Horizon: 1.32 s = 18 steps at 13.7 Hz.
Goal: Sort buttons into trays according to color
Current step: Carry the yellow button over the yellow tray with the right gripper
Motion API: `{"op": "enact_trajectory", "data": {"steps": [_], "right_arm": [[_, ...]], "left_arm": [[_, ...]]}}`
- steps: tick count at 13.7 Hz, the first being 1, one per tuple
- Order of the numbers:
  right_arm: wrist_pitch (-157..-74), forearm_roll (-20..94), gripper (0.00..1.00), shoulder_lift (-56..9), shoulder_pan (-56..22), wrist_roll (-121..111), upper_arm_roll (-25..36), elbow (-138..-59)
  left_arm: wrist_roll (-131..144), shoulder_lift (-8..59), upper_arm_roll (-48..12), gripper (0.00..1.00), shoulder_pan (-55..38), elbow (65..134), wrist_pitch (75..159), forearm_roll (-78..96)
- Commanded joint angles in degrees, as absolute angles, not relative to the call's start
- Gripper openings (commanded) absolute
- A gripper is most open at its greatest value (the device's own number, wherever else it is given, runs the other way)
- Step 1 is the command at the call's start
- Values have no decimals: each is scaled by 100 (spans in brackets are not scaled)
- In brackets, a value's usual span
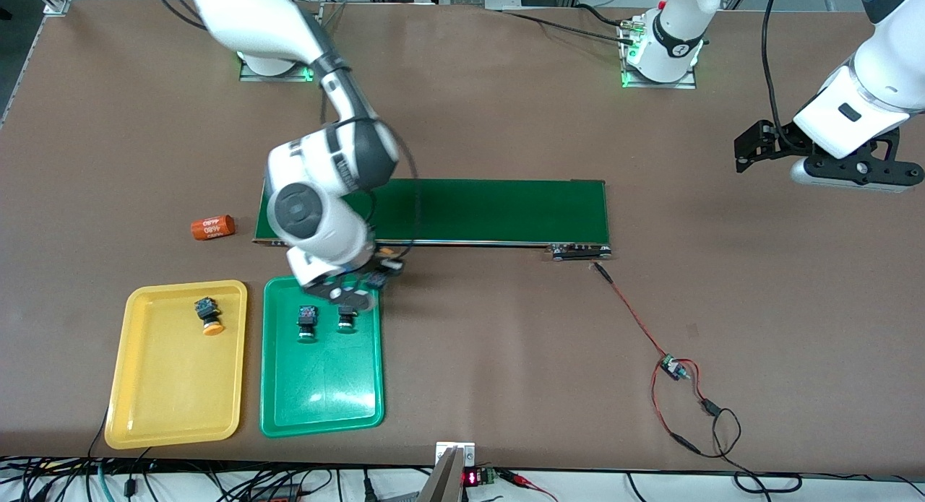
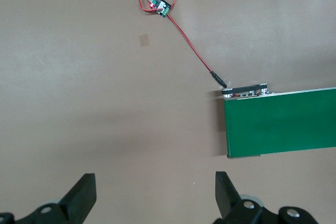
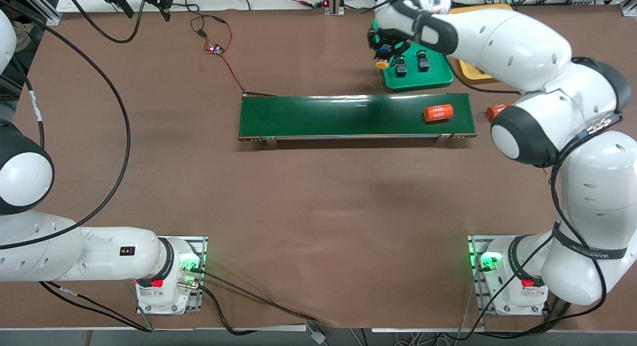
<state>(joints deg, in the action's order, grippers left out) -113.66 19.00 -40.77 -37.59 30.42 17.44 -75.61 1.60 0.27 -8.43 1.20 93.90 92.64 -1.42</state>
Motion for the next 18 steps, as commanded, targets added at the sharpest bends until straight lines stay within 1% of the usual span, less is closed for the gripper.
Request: {"op": "enact_trajectory", "data": {"steps": [1,3,6,9,12,15,18], "right_arm": [[-11075,1820,0,-4139,-3201,1964,1661,-7497],[-11065,1417,0,-4297,-2727,945,1652,-7506],[-11100,1055,0,-4342,-2304,-418,1652,-7515],[-11066,1020,0,-4307,-2119,-895,1661,-7515],[-11074,555,0,-4289,-1952,-1377,1731,-7515],[-11223,624,0,-4394,-1469,-2081,1688,-7506],[-11662,571,0,-4552,-1319,-2556,1696,-7524]], "left_arm": [[141,70,-870,100,123,9229,9123,-264],[141,79,-870,100,123,9220,9123,-264],[141,70,-870,100,123,9220,9123,-264],[141,79,-870,100,123,9228,9123,-264],[141,79,-870,100,123,9220,9123,-272],[141,79,-879,100,123,9220,9123,-272],[141,70,-879,100,123,9220,9123,-272]]}}
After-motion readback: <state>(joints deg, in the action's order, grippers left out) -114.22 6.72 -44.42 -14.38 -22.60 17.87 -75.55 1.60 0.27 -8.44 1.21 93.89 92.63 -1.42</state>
